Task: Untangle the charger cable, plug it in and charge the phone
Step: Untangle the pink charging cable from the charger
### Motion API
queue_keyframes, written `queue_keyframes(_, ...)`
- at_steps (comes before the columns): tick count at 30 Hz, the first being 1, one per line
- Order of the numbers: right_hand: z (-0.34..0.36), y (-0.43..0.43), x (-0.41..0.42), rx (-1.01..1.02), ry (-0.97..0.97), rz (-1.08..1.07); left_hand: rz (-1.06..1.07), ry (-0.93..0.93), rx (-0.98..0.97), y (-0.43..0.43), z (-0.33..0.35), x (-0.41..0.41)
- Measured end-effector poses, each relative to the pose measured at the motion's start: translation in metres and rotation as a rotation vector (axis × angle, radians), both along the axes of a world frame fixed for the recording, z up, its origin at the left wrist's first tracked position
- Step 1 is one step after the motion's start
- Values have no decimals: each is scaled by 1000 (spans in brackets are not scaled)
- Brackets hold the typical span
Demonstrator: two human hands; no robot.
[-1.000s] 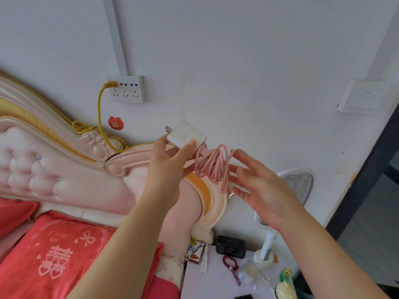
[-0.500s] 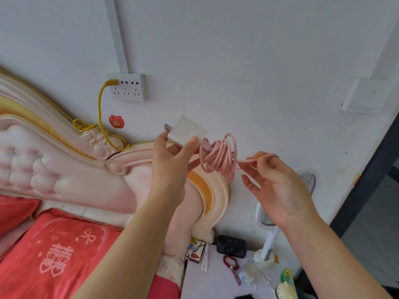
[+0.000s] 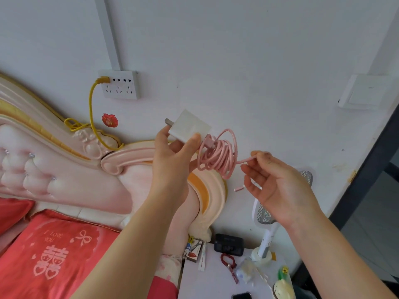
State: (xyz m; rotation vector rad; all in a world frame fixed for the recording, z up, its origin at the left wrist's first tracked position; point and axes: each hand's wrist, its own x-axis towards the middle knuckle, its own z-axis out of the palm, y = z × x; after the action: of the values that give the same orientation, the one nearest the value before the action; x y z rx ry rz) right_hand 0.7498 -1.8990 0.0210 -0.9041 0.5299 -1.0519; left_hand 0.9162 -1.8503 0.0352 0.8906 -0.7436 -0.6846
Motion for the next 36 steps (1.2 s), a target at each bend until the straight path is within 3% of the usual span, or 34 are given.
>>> queue_keyframes(10,-4,2,6,-114,399,54,-48,-8,-66,-5,-1,1)
queue_keyframes(12,-4,2,8,-98,345,59,-69,1,-87,-5,-2,0)
queue_keyframes(16,-6,4,13,117,68,69,-97,44,-148,-6,-2,-2)
queue_keyframes(20,-14,11,18,309,-20,76,-97,46,-174,-5,-2,-3)
queue_keyframes(28,-16,18,25,196,14,74,-110,93,-170,-6,-3,-1)
queue_keyframes(32,-14,18,20,112,157,83,-109,139,-138,-5,-1,5)
queue_keyframes(36,-5,13,-1,-204,572,91,-118,153,-89,-4,5,13)
